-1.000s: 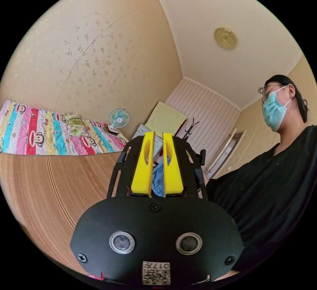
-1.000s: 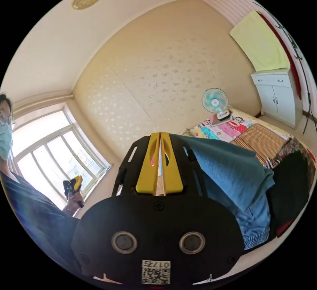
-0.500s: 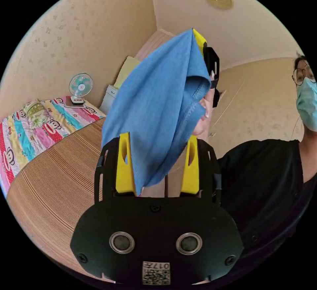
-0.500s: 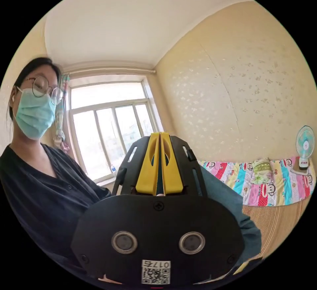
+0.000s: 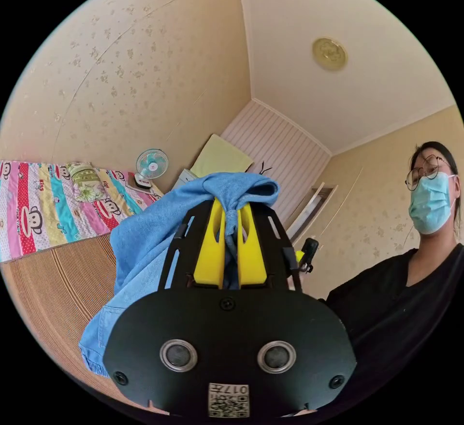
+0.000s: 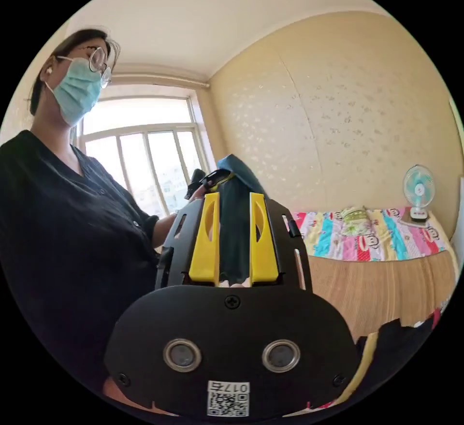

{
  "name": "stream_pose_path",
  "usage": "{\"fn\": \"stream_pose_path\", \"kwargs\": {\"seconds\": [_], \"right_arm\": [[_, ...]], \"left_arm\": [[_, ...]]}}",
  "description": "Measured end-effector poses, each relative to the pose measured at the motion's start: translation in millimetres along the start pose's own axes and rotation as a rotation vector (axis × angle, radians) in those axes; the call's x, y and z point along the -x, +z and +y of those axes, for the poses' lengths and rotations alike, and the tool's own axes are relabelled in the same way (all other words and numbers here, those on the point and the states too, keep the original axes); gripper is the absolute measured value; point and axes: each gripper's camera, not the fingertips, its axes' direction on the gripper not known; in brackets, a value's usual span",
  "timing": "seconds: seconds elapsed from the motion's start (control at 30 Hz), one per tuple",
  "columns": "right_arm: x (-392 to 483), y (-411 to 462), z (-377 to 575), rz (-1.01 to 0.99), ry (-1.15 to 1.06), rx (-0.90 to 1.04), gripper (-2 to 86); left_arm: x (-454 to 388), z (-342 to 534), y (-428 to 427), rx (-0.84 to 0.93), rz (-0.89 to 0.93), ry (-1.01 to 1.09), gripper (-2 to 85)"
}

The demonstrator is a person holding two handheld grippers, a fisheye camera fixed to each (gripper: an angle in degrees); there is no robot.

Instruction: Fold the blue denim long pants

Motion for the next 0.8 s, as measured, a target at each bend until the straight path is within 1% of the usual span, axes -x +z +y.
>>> {"fn": "stream_pose_path", "kwargs": {"seconds": [0.03,0.1,0.13,0.17,0.2,0.23,0.27,0.3,0.33,0.37,0.4,0.47,0.53,0.6,0.63,0.67,0.7,0.73,0.77,0.8], "right_arm": [[-15,0,16,-0.065,0.066,-0.008,10.8],[-41,5,38,-0.080,0.183,0.010,12.1],[-61,8,52,-0.077,0.277,0.032,13.2],[-85,8,67,-0.100,0.383,0.038,14.1],[-96,6,74,-0.141,0.418,0.015,14.5],[-121,0,90,-0.269,0.484,-0.075,15.3],[-149,-2,106,-0.372,0.609,-0.147,15.9],[-164,-1,114,-0.397,0.695,-0.163,16.2],[-191,5,130,-0.436,0.862,-0.148,16.9],[-211,16,142,-0.515,0.966,-0.131,18.4],[-221,22,149,-0.574,1.017,-0.152,19.2],[-250,53,177,-0.852,1.244,-0.376,21.6],[-263,80,179,-0.954,1.301,-0.439,22.5],[-273,104,167,-0.971,1.288,-0.375,22.7],[-277,116,165,-0.994,1.305,-0.402,22.3],[-281,121,170,-1.026,1.324,-0.521,19.1],[-283,121,172,-1.034,1.323,-0.586,17.4],[-288,117,176,-1.018,1.322,-0.670,12.5],[-296,107,176,-0.950,1.308,-0.693,8.6],[-300,99,174,-0.903,1.290,-0.697,7.0]], "left_arm": [[-4,-6,-1,-0.008,0.006,0.009,2.9],[-30,-29,-6,-0.048,0.045,0.068,2.9],[-37,-33,-7,-0.063,0.060,0.085,2.9],[-52,-42,-10,-0.099,0.096,0.122,3.0],[-67,-50,-11,-0.136,0.126,0.158,3.1],[-74,-54,-10,-0.150,0.139,0.173,3.2],[-87,-62,-6,-0.163,0.165,0.214,3.3],[-102,-71,2,-0.155,0.178,0.275,3.4],[-109,-75,7,-0.146,0.179,0.298,3.5],[-122,-81,20,-0.126,0.176,0.316,3.5],[-132,-85,34,-0.102,0.174,0.316,3.5],[-142,-84,54,-0.070,0.168,0.308,3.6],[-144,-77,70,-0.054,0.143,0.291,3.8],[-143,-58,90,-0.042,0.095,0.281,3.9],[-142,-53,96,-0.018,0.096,0.279,3.9],[-140,-45,104,0.032,0.104,0.284,3.9],[-139,-35,108,0.061,0.106,0.302,3.9],[-139,-31,107,0.068,0.103,0.315,3.9],[-137,-22,100,0.069,0.091,0.330,3.9],[-129,-15,88,0.054,0.070,0.315,3.8]]}}
